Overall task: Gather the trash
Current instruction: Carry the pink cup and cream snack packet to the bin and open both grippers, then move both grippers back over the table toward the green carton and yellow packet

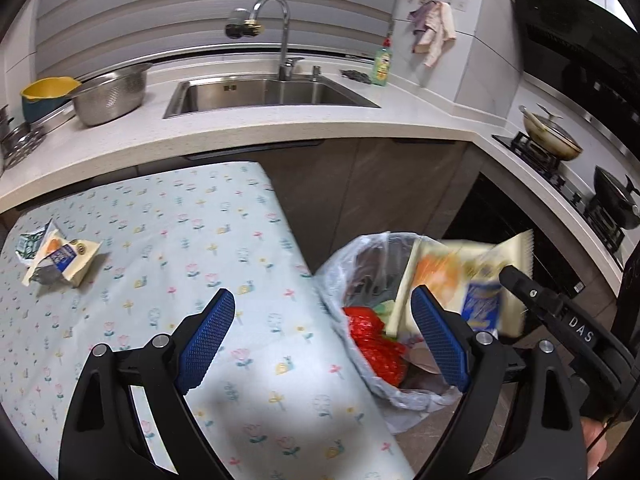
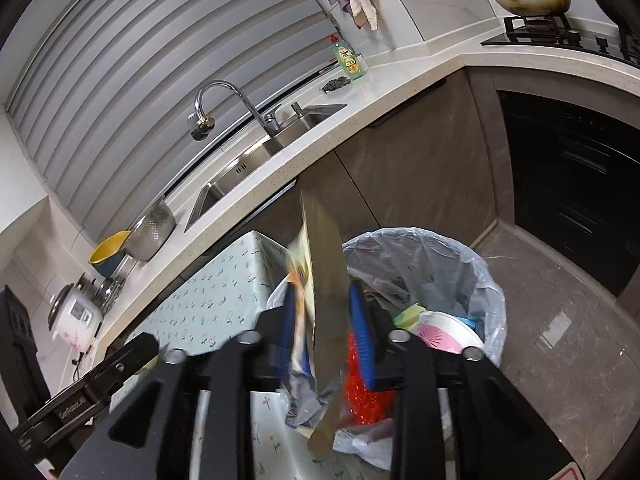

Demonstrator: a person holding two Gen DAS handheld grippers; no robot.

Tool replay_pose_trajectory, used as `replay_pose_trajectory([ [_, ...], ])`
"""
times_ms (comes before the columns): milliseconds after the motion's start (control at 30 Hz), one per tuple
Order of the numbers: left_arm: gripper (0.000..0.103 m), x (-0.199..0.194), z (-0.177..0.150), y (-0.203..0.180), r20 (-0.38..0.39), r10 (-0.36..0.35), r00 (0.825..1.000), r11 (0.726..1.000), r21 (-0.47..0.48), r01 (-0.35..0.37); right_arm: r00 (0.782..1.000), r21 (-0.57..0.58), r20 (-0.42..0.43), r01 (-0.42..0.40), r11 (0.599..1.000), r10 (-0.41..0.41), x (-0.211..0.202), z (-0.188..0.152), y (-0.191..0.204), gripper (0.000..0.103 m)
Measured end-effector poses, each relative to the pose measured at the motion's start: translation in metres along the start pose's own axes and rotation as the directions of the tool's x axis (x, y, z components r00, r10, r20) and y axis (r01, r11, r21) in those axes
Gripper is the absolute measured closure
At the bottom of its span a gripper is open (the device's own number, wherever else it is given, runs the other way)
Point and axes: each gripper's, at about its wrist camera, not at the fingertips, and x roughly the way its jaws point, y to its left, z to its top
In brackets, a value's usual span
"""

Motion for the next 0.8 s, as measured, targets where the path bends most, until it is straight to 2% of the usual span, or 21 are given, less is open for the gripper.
replay_pose_trajectory([
  [33, 0.017, -0.001, 0.0, 0.005, 0.003, 0.009, 1.0, 1.0, -0.005, -0.009, 1.0, 0.001, 0.006, 0.001, 1.0, -0.001, 0.0, 0.0, 0.002, 0.056],
  [233, 0.017, -0.003, 0.0, 0.024, 0.011, 0.038, 0.999, 0.999, -0.032, -0.038, 1.0, -0.016, 0.008, -0.009, 1.0, 0.009, -0.006, -0.001, 0.016, 0.053],
  [400, 0.017, -0.01, -0.001, 0.035, 0.019, 0.043, 0.999, 0.998, -0.05, -0.042, 1.0, -0.057, 0.022, -0.002, 0.998, 0.004, -0.017, -0.007, 0.033, 0.043],
  [467, 0.017, -0.014, -0.002, 0.039, 0.027, 0.048, 0.998, 0.998, -0.052, -0.047, 1.0, -0.061, 0.023, -0.004, 0.998, 0.006, -0.02, -0.008, 0.04, 0.036],
  [800, 0.016, -0.04, -0.006, 0.073, 0.055, 0.083, 0.995, 0.993, -0.094, -0.077, 0.999, -0.111, -0.009, -0.042, 0.993, 0.041, -0.019, -0.026, 0.08, 0.03],
])
